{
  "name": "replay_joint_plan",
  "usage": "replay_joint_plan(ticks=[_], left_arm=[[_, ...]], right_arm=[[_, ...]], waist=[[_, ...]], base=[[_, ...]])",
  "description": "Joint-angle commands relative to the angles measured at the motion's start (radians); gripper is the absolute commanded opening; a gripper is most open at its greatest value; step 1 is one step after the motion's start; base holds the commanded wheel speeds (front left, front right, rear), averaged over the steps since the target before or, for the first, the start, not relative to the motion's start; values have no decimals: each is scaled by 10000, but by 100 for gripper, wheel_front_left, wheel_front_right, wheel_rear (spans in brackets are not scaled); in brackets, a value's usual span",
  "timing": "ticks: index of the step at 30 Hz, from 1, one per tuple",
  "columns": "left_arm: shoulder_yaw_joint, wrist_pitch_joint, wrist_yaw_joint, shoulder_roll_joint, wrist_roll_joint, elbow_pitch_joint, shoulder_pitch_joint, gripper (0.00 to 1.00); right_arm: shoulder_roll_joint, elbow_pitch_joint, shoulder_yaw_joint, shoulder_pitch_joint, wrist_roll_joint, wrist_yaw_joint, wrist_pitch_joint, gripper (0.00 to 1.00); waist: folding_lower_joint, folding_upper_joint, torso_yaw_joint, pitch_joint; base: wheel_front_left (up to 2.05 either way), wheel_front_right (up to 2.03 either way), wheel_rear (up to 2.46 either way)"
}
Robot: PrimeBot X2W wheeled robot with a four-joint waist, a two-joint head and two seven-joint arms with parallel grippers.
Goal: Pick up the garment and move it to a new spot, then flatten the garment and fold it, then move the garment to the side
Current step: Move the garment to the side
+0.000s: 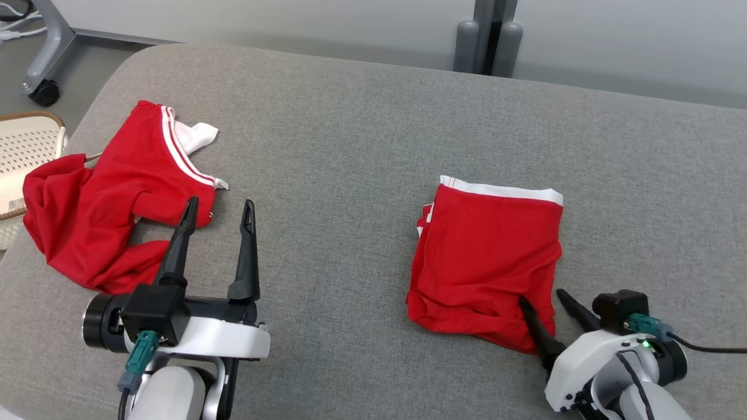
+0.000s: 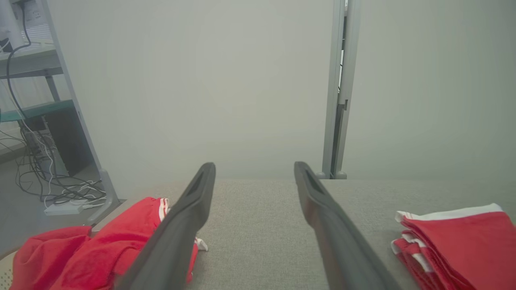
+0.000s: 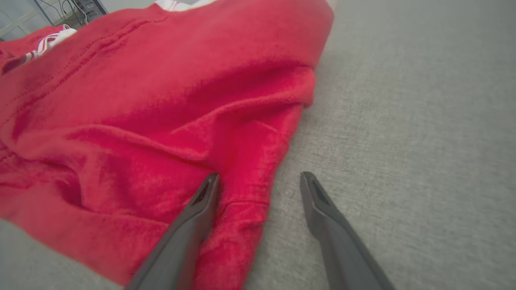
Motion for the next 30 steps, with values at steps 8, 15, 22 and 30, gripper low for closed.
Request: replay_joint_plan(ticks=[8,15,22,30], left_arm=[[303,-50,-139,-149,218,3,-108,100],[441,-44,-261,-199,367,-120,-169,100],[474,-41,-428,-137,569,-334,-499,100],[163,-27,-705,23,835,-367,-1164,100]], right_arm=[[112,593,754,-283,438,18,128,0],[-380,345,1025,-576,291,9,-237,0],[-1692,14,919,-1077,-193,12,-728,0],[-3523,1227,537,-2146,-355,12,-1510,0]], waist=[[0,0,-207,75],[0,0,-1040,247],[0,0,-2506,811],[0,0,-3652,1506]], base=[[0,0,0],[0,0,0],[0,0,0],[0,0,0]])
